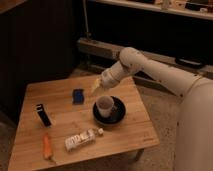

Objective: Knock the eraser over

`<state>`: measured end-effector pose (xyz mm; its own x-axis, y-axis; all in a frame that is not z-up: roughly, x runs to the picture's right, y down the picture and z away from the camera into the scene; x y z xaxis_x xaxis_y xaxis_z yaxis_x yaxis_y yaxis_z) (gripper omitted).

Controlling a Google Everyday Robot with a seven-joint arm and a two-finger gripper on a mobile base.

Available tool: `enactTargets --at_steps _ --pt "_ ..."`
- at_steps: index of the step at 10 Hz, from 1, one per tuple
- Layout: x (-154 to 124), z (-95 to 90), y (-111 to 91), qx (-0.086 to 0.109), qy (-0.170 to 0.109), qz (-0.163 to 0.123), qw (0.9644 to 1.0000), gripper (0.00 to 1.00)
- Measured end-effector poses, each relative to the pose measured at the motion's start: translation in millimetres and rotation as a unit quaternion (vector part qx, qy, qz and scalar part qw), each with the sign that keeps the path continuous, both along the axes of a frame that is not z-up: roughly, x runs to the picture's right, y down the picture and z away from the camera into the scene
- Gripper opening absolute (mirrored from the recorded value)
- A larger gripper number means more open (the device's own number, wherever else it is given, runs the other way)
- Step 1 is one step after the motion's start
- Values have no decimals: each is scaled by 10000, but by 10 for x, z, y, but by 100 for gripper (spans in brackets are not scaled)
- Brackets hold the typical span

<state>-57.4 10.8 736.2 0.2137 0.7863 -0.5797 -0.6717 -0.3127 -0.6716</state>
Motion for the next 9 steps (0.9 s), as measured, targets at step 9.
enactTargets --at_steps 9 --pt "-1037 171 -277 459 -663 -94 9967 0"
